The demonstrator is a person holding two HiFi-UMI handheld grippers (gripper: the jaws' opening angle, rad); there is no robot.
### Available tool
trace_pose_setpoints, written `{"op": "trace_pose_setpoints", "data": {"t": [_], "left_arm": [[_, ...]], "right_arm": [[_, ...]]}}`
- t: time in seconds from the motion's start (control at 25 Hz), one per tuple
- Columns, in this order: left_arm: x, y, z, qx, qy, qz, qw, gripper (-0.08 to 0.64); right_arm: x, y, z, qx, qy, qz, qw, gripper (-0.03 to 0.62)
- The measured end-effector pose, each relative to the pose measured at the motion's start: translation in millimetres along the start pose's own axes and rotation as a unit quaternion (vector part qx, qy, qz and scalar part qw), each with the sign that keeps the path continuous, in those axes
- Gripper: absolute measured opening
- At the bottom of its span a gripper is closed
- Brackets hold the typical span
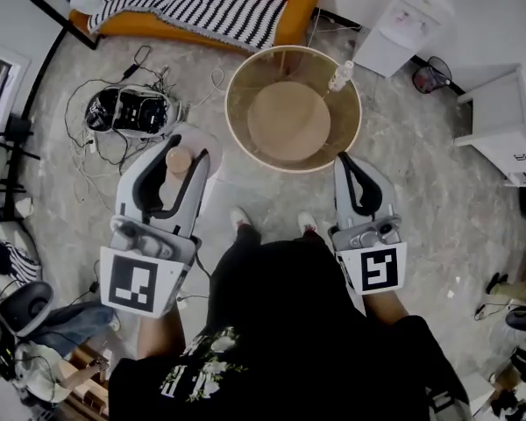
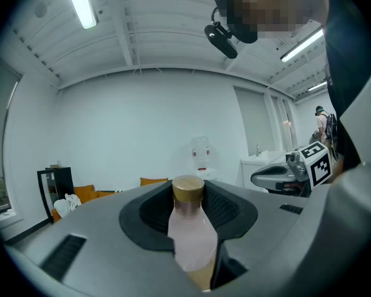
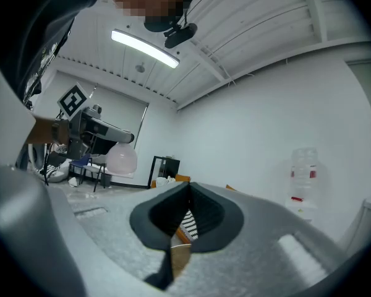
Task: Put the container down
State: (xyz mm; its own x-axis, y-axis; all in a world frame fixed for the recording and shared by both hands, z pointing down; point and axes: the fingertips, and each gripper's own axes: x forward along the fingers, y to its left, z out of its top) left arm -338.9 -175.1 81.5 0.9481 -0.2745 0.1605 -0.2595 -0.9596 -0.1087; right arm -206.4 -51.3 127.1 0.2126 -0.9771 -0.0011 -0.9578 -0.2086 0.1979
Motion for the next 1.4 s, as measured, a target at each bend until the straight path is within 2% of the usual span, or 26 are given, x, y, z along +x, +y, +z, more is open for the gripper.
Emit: {"op": "trace_pose_setpoints", "data": {"t": [0.36,0.64,0.88,1.4], "left_arm": [[-3,42,-18,0.014,0.000,-0.065,0.9978,0.149],[-5,60,-29,0.021,-0.006,-0.099,0.9948,0.149],[29,66,-32,0.018,-0.004,-0.124,0.9921,0.149],[109,74,0,0.040,-0.007,-0.150,0.9878,0.149]], "right_arm": [[16,42,0,0.004,-0.006,-0.063,0.998,-0.005],[10,57,-20,0.001,0.039,-0.116,0.992,-0.005],[23,37,-30,0.004,0.075,-0.135,0.988,-0.005],[93,-30,-22,0.006,0.047,-0.140,0.989,-0.005]]}}
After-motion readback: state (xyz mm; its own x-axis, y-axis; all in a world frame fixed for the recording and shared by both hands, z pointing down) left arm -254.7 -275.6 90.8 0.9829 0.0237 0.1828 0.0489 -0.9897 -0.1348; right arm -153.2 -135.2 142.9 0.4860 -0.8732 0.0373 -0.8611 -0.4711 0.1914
